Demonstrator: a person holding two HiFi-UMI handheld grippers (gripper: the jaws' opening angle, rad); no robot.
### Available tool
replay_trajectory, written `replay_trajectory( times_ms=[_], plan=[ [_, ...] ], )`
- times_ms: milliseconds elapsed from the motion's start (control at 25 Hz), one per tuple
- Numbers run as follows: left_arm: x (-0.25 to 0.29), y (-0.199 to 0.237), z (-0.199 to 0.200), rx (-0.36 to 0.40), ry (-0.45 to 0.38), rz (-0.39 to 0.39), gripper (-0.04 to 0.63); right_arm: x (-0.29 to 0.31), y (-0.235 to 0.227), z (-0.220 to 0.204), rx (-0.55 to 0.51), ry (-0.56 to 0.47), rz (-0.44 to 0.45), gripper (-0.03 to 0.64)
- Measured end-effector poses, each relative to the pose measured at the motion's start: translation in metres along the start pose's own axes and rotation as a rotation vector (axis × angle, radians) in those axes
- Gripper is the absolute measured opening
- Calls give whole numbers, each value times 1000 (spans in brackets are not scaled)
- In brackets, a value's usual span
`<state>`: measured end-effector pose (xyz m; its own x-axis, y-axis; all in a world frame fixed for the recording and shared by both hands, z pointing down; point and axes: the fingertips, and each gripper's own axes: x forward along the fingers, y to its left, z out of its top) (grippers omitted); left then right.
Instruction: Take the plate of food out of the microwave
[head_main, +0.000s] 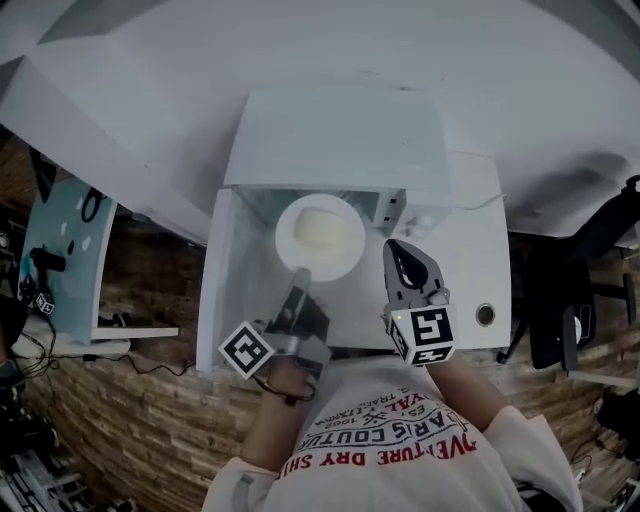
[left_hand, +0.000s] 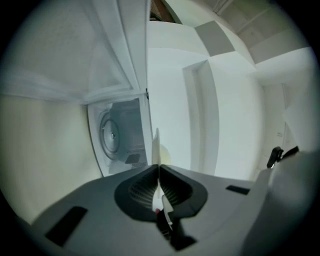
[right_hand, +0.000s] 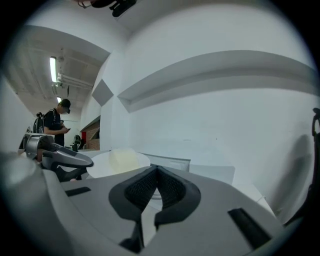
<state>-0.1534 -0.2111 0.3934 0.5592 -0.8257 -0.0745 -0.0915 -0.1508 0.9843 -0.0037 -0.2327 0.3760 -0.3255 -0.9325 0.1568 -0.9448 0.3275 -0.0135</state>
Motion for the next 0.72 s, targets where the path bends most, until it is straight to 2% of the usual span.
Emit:
replay_trajectory(
  times_ms=[520,720],
  plan=[
    [11,-59,15,59,13,-122,14,-4,-1,41,-22,-76,-25,11],
    [18,-60,19,58,20,-124,14,-1,-7,39,-8,-63,-35,11]
  ],
)
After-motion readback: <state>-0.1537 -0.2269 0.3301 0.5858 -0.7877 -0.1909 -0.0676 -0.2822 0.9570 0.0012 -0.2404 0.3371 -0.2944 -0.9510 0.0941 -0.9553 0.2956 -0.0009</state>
